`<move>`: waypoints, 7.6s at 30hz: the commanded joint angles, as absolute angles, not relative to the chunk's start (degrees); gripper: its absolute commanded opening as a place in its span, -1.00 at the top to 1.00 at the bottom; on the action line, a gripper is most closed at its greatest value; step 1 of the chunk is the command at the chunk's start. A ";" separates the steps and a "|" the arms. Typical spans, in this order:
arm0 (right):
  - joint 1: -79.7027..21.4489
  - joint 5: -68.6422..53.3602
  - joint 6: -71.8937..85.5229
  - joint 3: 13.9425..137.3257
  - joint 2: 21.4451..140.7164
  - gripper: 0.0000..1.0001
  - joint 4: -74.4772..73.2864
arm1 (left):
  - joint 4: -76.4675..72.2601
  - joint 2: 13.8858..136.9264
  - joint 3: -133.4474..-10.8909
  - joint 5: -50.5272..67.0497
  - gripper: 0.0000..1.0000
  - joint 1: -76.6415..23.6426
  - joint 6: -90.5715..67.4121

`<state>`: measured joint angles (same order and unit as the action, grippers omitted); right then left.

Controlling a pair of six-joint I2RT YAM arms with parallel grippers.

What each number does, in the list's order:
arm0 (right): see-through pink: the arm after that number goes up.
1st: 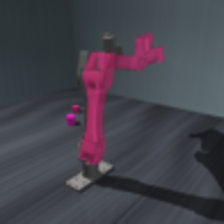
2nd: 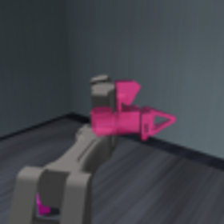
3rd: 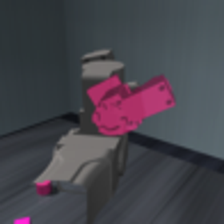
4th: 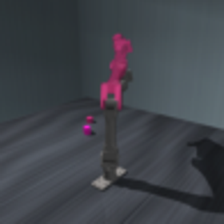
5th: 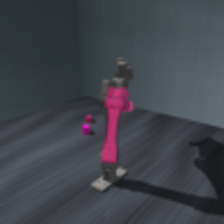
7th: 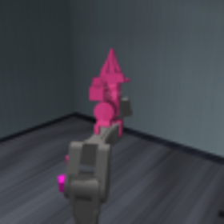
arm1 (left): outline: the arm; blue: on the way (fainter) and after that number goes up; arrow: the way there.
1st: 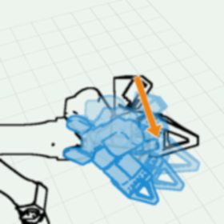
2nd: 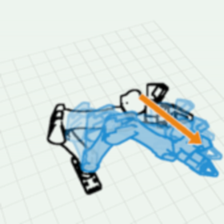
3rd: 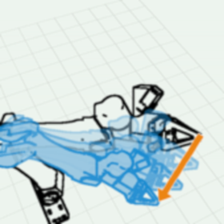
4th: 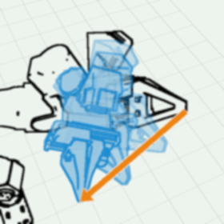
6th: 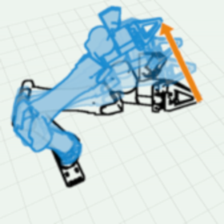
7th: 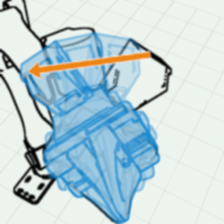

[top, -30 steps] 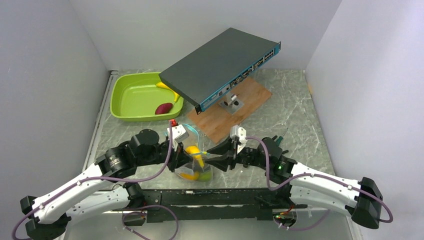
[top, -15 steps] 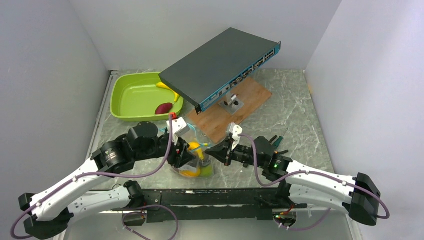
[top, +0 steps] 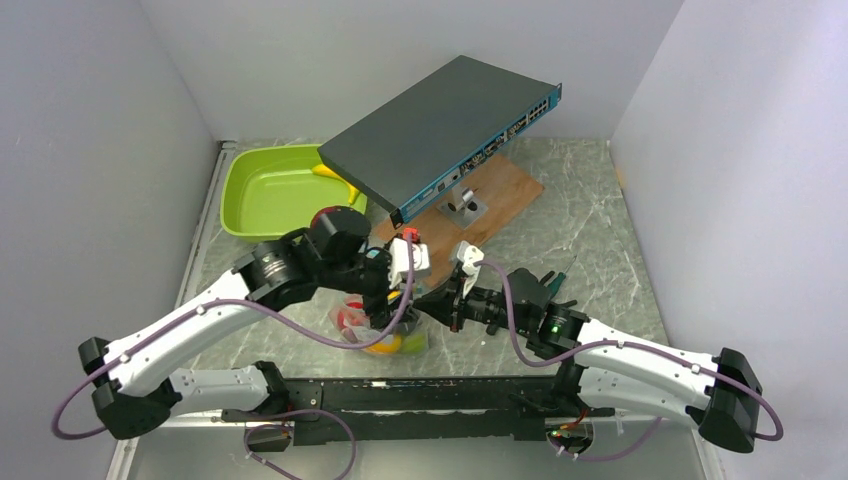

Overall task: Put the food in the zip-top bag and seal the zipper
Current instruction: Zip the zipper food storage bag at the center of the board.

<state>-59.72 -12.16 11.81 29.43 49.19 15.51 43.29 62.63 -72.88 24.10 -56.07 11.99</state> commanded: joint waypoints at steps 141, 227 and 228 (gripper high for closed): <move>-54.27 -30.94 3.37 37.59 54.26 0.59 13.28 | 41.40 66.14 -67.98 47.75 0.59 -40.66 20.82; -56.25 -16.81 3.61 53.19 57.97 -0.29 -12.82 | 36.63 59.28 -60.29 42.35 1.00 -40.64 18.30; -56.25 -17.99 2.19 53.40 58.32 -0.29 -13.59 | 36.71 59.32 -60.34 42.35 1.00 -40.66 18.35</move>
<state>-56.45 -17.80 5.67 50.59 58.00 -11.86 38.54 60.49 -60.53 42.17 -40.77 18.52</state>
